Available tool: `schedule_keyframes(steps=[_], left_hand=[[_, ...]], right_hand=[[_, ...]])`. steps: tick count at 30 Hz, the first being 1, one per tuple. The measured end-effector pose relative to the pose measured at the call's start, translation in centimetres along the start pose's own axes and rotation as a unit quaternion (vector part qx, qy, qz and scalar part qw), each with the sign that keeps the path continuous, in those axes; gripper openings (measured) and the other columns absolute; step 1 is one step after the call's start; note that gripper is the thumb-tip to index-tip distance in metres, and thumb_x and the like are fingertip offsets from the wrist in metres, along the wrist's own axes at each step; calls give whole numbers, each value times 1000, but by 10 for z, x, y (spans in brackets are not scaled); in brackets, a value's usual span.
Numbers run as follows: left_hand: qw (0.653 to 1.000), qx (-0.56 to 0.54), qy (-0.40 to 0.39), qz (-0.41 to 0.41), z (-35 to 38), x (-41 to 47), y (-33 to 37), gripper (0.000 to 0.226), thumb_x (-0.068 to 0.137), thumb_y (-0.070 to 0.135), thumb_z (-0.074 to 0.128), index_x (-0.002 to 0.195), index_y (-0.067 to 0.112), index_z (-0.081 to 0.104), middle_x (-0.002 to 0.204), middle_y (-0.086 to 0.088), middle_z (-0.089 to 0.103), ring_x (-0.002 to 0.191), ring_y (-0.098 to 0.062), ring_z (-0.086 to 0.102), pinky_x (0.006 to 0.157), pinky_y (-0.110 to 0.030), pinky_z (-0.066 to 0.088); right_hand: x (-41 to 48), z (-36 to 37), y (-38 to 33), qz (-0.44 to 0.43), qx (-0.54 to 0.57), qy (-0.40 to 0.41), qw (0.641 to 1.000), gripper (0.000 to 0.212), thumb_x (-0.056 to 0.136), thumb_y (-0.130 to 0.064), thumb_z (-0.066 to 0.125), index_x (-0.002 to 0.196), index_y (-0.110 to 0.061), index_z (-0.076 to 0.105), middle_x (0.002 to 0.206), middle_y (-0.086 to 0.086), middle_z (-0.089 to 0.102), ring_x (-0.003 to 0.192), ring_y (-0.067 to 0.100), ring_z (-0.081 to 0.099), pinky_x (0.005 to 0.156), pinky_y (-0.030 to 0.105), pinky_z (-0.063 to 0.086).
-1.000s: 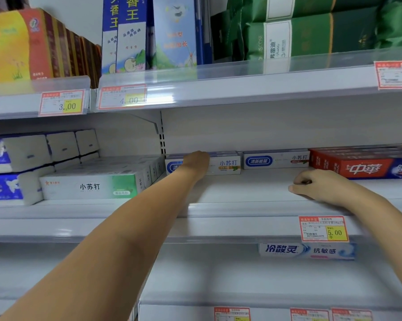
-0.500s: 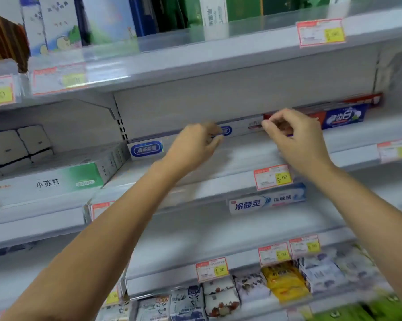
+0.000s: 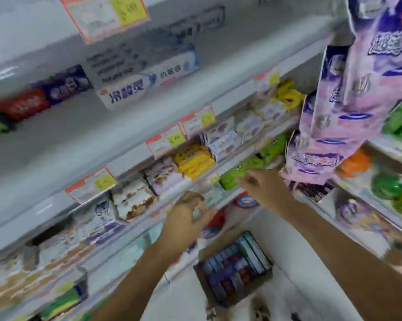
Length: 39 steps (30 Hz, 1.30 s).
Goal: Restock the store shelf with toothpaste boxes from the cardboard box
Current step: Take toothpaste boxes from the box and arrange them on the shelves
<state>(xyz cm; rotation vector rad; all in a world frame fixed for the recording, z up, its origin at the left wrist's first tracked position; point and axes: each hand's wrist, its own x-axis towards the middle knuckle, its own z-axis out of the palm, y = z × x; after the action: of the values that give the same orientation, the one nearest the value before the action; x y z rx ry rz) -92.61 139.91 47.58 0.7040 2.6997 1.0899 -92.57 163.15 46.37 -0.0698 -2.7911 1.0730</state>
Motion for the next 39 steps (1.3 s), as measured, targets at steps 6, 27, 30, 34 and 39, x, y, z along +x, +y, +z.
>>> schedule_keyframes(steps=[6, 27, 30, 34, 39], left_hand=[[985, 4, -90, -146, 127, -6, -78, 23, 78, 13, 70, 67, 20, 51, 75, 10, 41, 82, -26, 56, 75, -23, 36], [901, 51, -283, -324, 401, -68, -365, 22, 82, 19, 71, 97, 7, 60, 92, -4, 63, 85, -19, 61, 63, -14, 40], [880, 53, -336, -330, 424, -74, -387, 40, 80, 22, 73, 115, 12, 58, 109, -7, 65, 101, -24, 63, 83, -36, 52], [876, 74, -358, -315, 451, -77, -398, 55, 79, 22, 74, 126, 10, 49, 123, -10, 58, 116, -27, 55, 97, -43, 46], [883, 73, -340, -313, 471, -74, -408, 36, 84, 28, 69, 114, 13, 55, 112, -7, 63, 106, -23, 61, 91, -37, 51]], right_hand=[[-84, 91, 137, 271, -58, -176, 945, 29, 80, 0, 58, 109, -1, 50, 113, 15, 47, 104, 31, 52, 73, 27, 35], [-175, 367, 341, 366, -37, -288, 884, 35, 88, -12, 56, 122, -11, 53, 122, 8, 60, 111, 24, 58, 89, 29, 46], [-186, 386, 351, 349, -40, -361, 864, 30, 92, -19, 52, 120, -13, 58, 117, 7, 65, 106, 22, 62, 89, 32, 50], [-198, 399, 353, 298, -72, -346, 887, 32, 93, -21, 50, 125, -18, 55, 121, 4, 59, 109, 19, 58, 89, 29, 49], [-195, 399, 351, 234, -85, -100, 963, 43, 80, -4, 67, 120, -7, 52, 120, 12, 52, 108, 24, 57, 76, 28, 54]])
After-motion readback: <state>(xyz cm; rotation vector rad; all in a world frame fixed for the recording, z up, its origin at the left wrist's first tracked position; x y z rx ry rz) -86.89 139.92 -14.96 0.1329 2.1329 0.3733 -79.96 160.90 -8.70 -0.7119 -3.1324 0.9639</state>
